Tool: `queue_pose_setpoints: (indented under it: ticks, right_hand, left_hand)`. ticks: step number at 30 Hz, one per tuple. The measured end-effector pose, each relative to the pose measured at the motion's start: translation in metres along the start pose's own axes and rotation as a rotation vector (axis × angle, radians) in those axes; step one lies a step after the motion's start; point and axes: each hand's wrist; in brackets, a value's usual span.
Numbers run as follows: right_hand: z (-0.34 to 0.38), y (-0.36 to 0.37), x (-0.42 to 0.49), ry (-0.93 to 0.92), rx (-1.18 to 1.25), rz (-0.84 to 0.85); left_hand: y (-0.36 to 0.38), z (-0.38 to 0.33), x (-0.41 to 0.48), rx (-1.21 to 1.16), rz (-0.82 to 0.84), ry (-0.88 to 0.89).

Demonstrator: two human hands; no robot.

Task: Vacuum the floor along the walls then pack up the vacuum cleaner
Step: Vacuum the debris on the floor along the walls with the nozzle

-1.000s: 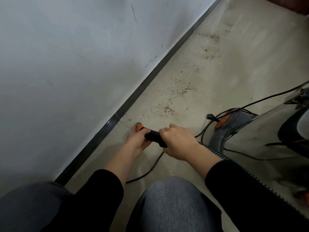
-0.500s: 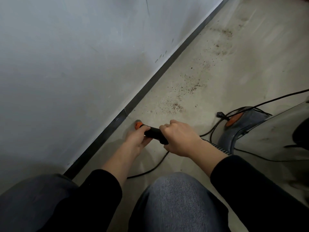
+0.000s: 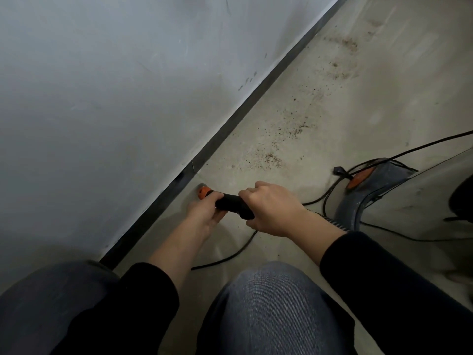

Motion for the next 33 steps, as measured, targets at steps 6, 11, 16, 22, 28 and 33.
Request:
queue_pose_setpoints:
  ticks: [6,11,16,22,28,33]
  right_hand:
    - [0.0,0.003,0.005,0.029,0.003,-0.019]
    - [-0.009,0.0,-0.003,0.073,-0.018,-0.014]
    - [-0.013,-0.001,-0.005,0.108,-0.042,-0.001]
    - [-0.014,0.0,0.003,0.124,-0.071,-0.016]
    - [-0.011,0.0,0.016,0.117,-0.074,-0.034]
    - [-0.007,0.005,0.027,0.102,-0.091,-0.055]
  left_hand:
    - [0.0,-0.006,0.009,0.022,0.024,0.014]
    - [0.016,-0.004,0.007,0.012,0.082,0.043]
    - [0.024,-0.003,0.007,0.019,0.096,0.042]
    - [0.025,-0.008,0.015,0.001,0.12,0.049]
    - [0.018,-0.013,0.027,-0.025,0.113,0.034]
    - [0.011,-0.018,0.036,-0.047,0.082,0.022]
Point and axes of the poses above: each hand's wrist, its own x-axis towards the middle knuckle, its own y-axis out of the palm, z = x × y, and after that the axes turned 9 degrees about x, right-handed
